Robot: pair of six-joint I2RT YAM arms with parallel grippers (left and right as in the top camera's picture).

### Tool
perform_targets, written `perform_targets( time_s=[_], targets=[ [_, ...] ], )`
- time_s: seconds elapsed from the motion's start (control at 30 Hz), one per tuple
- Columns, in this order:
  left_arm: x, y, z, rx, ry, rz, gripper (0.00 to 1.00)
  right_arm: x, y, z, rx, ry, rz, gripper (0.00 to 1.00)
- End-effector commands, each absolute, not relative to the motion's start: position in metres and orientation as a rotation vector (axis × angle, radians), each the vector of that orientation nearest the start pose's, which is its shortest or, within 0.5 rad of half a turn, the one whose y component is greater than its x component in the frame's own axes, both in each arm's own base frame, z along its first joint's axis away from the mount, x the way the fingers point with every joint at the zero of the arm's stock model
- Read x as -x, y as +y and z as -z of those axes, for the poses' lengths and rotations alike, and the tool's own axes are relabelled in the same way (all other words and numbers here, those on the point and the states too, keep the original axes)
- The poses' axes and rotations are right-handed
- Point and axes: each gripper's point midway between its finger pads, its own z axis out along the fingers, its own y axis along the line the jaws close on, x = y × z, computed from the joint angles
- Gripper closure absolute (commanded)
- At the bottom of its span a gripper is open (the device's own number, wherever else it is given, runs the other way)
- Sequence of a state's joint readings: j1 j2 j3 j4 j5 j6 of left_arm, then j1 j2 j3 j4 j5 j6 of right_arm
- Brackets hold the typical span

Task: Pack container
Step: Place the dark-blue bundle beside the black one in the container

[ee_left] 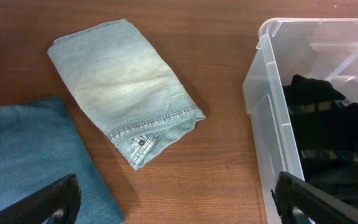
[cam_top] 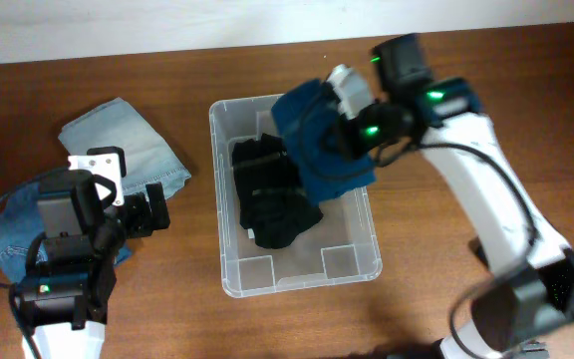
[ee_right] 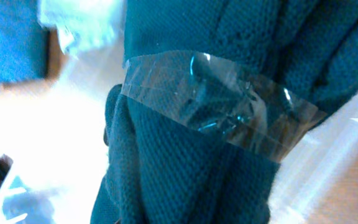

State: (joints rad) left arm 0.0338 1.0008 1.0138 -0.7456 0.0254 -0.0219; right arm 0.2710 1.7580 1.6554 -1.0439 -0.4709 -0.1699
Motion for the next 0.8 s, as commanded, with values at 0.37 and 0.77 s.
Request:
perform_targets(
  time_s=[0.37, 0.77],
  targets=[
    [-0.306, 0.006, -0.244, 0.033, 2.28, 0.008, 0.01, -0.404, 0.192, -0.141, 0.547, 2.736, -0.533, 0.23],
    [-0.306, 0.006, -0.244, 0.033, 2.279, 0.008, 0.01, -0.407, 0.215, -0.19, 0.758, 2.553, -0.362, 0.96]
  ],
)
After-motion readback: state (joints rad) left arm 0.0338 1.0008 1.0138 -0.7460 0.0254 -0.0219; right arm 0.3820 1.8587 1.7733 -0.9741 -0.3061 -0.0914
